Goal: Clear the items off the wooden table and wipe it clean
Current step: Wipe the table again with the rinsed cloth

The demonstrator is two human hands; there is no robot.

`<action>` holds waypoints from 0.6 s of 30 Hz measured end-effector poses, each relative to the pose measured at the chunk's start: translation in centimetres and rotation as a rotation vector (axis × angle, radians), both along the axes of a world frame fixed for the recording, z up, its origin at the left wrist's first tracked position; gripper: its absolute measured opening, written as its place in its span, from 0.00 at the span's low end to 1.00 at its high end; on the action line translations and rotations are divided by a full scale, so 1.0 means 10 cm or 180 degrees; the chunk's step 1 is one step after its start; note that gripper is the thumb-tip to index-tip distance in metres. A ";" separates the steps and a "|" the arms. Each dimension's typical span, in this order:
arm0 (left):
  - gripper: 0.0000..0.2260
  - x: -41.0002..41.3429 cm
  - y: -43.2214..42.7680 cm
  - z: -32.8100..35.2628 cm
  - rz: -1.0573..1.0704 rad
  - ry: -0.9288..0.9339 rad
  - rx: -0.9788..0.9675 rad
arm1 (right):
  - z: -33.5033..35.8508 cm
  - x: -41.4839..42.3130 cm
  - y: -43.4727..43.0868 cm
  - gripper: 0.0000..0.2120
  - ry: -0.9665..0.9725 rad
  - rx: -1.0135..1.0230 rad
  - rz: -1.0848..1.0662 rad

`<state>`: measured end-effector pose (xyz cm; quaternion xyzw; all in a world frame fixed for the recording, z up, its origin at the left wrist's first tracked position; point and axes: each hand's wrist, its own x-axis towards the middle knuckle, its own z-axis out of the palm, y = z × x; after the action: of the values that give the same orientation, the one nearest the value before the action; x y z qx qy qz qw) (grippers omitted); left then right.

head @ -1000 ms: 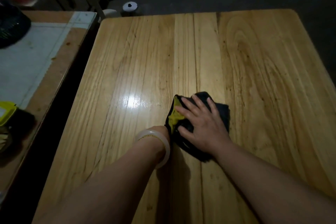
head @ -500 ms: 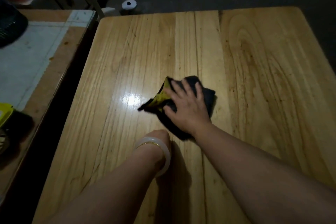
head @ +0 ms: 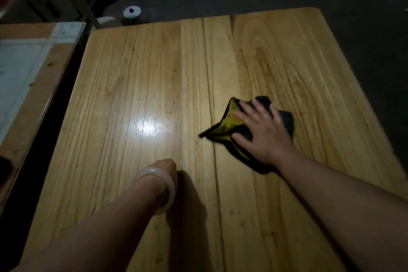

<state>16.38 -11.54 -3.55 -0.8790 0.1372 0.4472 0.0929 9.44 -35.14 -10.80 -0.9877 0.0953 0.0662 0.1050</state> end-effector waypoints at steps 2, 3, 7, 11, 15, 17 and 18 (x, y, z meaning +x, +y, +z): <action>0.07 0.00 0.01 -0.01 0.0008 0.0013 -0.0002 | -0.03 0.09 -0.09 0.33 -0.0011 -0.0069 -0.0509; 0.07 -0.01 0.01 -0.01 0.0008 0.0003 -0.0005 | -0.04 0.13 -0.09 0.32 -0.0010 -0.0103 -0.0723; 0.07 -0.02 0.01 0.00 -0.0010 0.0000 -0.0025 | -0.03 0.07 0.11 0.32 0.0016 -0.0043 -0.1322; 0.08 -0.04 -0.01 0.00 -0.0070 -0.0024 0.0009 | 0.02 -0.37 0.39 0.33 -0.0029 0.0003 -0.1108; 0.05 -0.05 -0.08 0.07 -0.0198 -0.0034 0.0091 | 0.06 -0.96 0.69 0.32 -0.0127 0.0134 -0.0372; 0.07 -0.08 -0.11 0.11 -0.0476 -0.0083 0.0241 | 0.05 -1.26 0.73 0.31 -0.0092 0.0209 0.0209; 0.07 -0.11 -0.12 0.11 -0.0662 -0.0126 0.0314 | 0.04 -1.39 0.71 0.32 -0.0078 0.0246 0.0538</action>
<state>15.31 -12.79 -2.48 -0.8630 0.2036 0.4239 0.1846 -4.41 -28.06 -10.44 -0.9881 0.0077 0.0664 0.1382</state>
